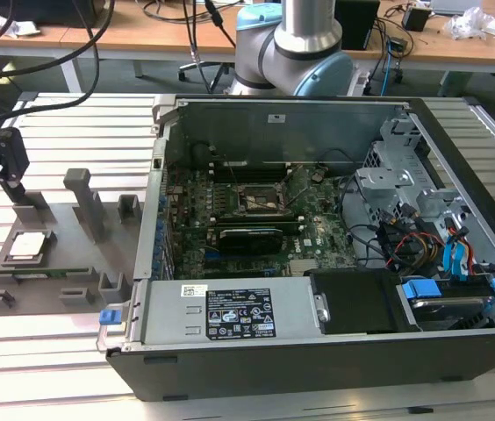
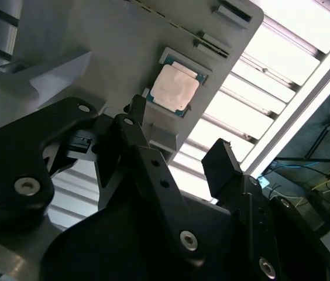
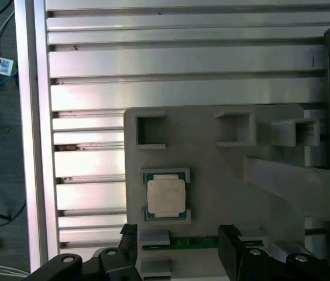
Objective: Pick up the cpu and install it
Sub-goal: 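Pick up the cpu and move it towards the insertion slot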
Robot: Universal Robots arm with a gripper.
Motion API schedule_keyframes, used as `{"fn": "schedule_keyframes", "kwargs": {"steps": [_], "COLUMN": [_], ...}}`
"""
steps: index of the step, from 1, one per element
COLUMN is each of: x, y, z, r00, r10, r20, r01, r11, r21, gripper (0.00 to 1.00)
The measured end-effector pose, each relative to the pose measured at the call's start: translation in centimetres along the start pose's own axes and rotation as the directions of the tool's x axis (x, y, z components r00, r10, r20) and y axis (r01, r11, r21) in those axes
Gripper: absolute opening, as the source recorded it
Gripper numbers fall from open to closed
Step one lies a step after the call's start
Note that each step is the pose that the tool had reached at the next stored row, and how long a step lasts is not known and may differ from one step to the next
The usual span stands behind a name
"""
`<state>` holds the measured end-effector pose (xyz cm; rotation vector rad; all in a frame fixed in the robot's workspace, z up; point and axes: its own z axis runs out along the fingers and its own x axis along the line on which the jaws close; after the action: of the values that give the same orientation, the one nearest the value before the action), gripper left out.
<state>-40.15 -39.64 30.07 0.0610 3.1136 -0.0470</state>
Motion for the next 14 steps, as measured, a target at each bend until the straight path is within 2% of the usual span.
{"fn": "schedule_keyframes", "kwargs": {"steps": [14], "x": [0.02], "y": [0.04], "z": [1.37], "r00": [1.0000], "r10": [0.000], "r20": [0.0000], "r01": [0.000], "r11": [1.0000], "r21": [0.0000], "gripper": [0.66]}}
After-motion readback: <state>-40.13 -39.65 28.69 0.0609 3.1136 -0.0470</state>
